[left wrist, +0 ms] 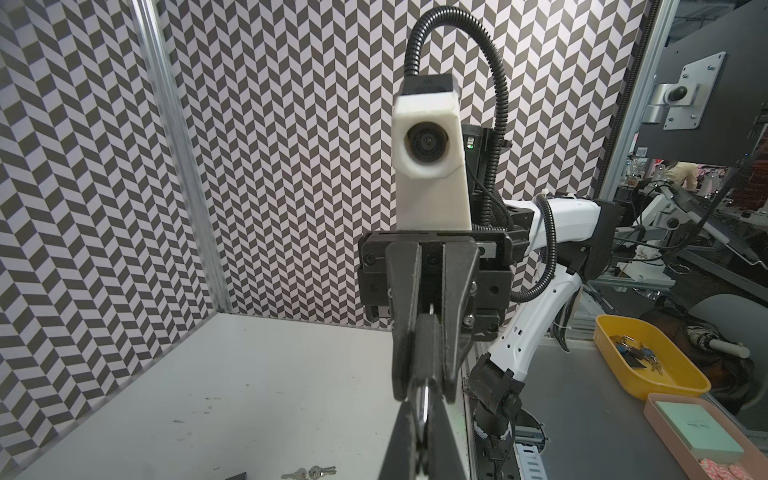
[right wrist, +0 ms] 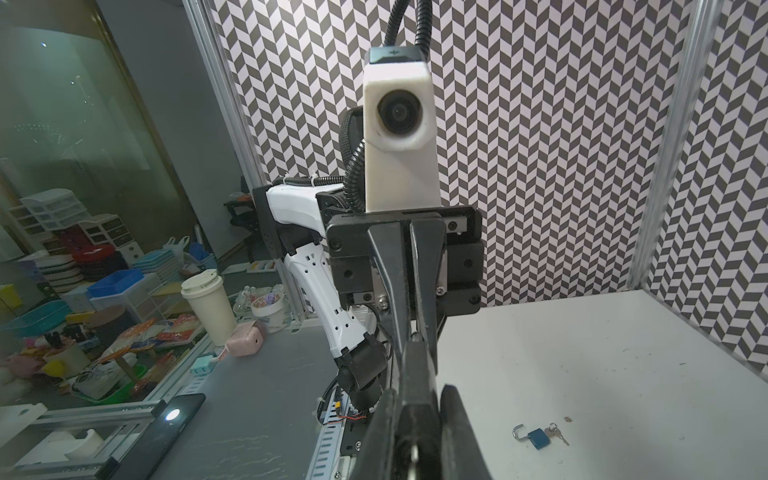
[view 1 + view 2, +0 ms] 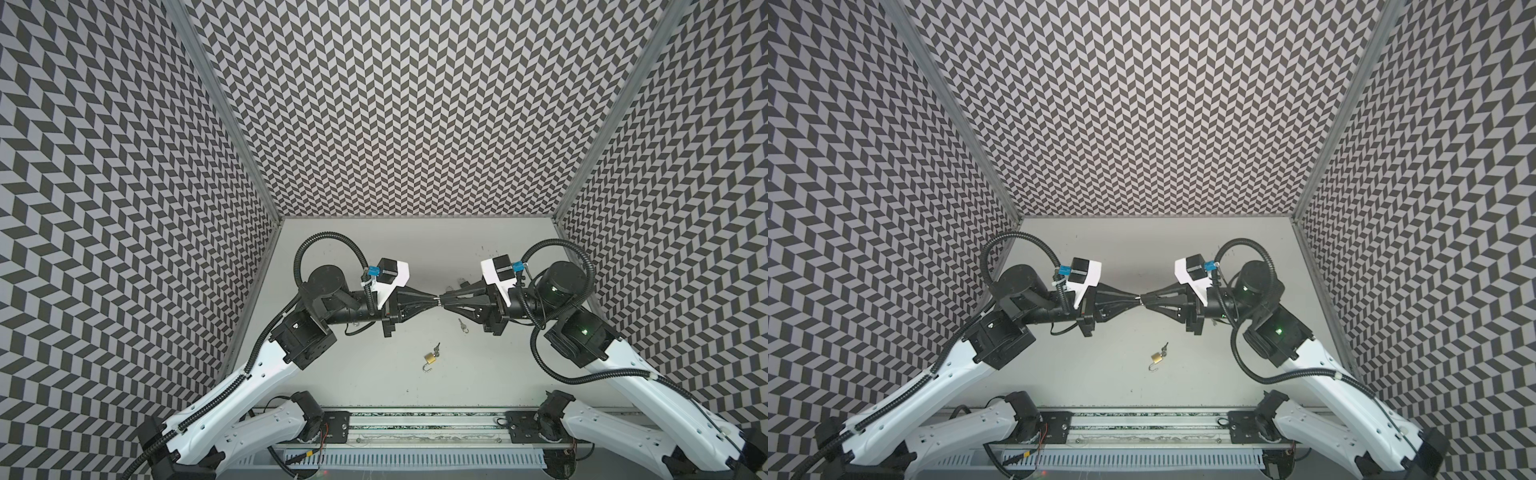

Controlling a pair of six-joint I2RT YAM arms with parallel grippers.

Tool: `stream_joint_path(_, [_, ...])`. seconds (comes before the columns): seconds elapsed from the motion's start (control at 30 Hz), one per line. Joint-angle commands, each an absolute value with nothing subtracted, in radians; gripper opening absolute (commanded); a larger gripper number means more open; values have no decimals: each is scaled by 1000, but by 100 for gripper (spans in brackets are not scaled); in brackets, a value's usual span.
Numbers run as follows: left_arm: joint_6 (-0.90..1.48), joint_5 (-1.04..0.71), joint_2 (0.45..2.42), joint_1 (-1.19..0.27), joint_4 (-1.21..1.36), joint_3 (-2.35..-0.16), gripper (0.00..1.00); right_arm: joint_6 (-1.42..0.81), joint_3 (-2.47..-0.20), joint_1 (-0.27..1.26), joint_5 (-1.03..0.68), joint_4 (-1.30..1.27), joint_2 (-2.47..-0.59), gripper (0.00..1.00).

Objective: Lock with the key

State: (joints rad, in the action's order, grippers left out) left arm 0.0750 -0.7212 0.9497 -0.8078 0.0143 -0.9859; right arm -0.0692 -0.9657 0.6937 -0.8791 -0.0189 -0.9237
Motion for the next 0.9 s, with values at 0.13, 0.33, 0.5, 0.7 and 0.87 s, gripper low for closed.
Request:
stream_joint_path(0.13, [65,-662,934,-842,14,-961,0,-32,-956,738,-814,-23,-922,0])
stream_joint_path(0.33, [50,-659,872,-792,-43,-971,0,-50,-929,736,-749,-36,-865,61])
stream_joint_path(0.5, [24,-656,858,-783,-93,-988,0,-66,-909,735,-686,-63,-814,63])
stream_joint_path(0.7, [20,-656,848,-783,-102,-989,0,-61,-908,734,-663,-53,-793,48])
stream_joint_path(0.87, [21,-658,848,-783,-104,-991,0,-49,-922,735,-673,-17,-812,42])
